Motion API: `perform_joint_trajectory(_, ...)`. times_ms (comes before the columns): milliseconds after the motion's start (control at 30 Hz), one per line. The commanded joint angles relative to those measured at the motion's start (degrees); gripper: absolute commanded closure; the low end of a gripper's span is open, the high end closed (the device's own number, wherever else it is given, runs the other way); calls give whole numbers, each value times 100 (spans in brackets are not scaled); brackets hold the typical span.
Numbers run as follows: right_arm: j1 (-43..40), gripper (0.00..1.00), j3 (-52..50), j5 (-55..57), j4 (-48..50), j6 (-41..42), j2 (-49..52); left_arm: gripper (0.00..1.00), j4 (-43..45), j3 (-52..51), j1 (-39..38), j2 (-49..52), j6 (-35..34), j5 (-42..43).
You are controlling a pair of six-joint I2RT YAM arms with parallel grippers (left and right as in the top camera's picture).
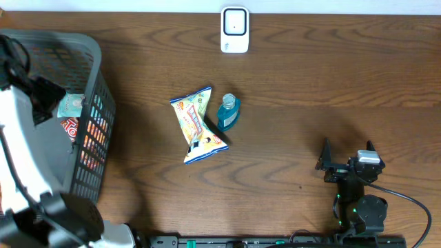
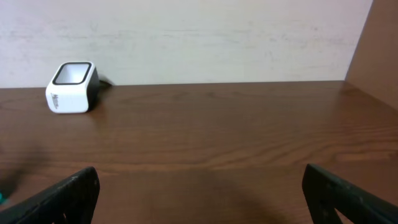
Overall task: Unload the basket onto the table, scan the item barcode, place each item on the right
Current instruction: 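Reach the left gripper into the basket and grasp the red candy bar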
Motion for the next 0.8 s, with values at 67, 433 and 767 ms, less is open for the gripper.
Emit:
perform_joint_trajectory(67,44,1,-4,-28,-17,-63,-13,0,90,-431,15,769,-72,98)
perform_joint_trajectory(433,44,1,-4,-28,-20,-66,-13,0,918,-984,15,1869,-68,391)
perform_joint_trajectory(767,44,1,-4,-28,-20,-66,-13,22,1106,-1440,0,2693,-44,782)
